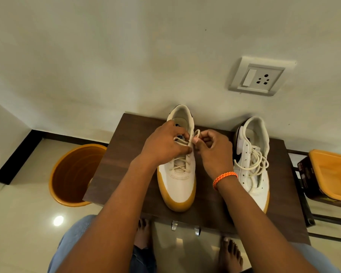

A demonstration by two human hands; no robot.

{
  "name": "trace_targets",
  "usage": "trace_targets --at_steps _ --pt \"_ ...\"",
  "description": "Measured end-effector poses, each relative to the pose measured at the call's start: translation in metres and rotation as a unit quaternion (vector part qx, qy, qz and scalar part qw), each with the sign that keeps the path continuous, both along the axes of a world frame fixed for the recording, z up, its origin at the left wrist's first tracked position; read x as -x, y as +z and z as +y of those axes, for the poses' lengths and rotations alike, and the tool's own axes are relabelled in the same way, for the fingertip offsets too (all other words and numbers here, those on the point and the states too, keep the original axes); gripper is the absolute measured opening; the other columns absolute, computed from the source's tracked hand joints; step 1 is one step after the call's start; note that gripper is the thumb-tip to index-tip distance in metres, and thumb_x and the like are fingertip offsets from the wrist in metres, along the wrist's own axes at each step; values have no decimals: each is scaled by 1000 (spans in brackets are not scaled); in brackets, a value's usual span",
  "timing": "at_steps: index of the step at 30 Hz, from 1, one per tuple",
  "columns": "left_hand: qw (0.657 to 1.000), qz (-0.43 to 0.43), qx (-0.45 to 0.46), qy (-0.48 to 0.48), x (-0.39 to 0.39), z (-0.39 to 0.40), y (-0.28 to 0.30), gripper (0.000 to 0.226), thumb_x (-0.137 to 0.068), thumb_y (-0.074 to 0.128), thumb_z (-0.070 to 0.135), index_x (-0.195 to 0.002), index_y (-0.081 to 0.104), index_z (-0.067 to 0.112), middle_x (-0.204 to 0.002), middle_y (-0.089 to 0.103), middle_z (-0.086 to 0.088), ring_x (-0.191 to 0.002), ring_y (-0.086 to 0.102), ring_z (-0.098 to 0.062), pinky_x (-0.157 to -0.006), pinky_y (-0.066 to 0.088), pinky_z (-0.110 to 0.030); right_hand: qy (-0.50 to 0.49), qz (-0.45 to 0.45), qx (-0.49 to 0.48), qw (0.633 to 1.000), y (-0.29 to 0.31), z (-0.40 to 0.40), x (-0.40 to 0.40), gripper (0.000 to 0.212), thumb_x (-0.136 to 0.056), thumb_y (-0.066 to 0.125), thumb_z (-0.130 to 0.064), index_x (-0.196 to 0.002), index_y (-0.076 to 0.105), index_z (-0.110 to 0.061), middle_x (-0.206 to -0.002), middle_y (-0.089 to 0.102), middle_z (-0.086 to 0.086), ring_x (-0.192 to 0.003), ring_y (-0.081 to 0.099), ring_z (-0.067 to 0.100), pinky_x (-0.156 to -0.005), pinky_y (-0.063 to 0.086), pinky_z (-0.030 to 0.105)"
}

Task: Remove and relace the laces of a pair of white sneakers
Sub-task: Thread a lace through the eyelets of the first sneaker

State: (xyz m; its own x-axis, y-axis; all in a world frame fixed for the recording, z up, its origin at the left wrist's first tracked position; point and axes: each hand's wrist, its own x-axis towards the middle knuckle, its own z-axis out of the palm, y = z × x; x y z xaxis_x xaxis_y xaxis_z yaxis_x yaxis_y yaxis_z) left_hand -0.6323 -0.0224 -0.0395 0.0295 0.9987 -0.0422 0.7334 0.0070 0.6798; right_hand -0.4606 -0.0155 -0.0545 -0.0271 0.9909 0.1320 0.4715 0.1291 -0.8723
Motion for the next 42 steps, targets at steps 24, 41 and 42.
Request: trace_targets --at_steps 24,41,42 --pt "995 -31 0 91 29 0 3 12 -107 52 29 -102 58 38 -87 72 15 -66 67 -3 -80 61 -45 -36 135 206 968 11 5 -2 15 -100 67 -32 -104 72 -18 -103 72 -3 -100 66 11 -87 58 39" --pt "993 -94 29 67 31 -4 23 44 -104 59 49 -74 67 17 -79 63 -5 -72 55 -18 -76 47 -45 36 106 23 993 17 -1 12 17 -95 69 -10 -104 70 -24 -103 71 -7 -97 65 15 -91 59 40" --pt "989 -126 12 74 30 -5 27 42 -102 58 51 -73 67 22 -81 63 -2 -76 57 -17 -80 47 -47 45 98 7 994 17 0 12 20 -94 69 -12 -106 71 -27 -106 71 -8 -102 64 16 -94 57 43"
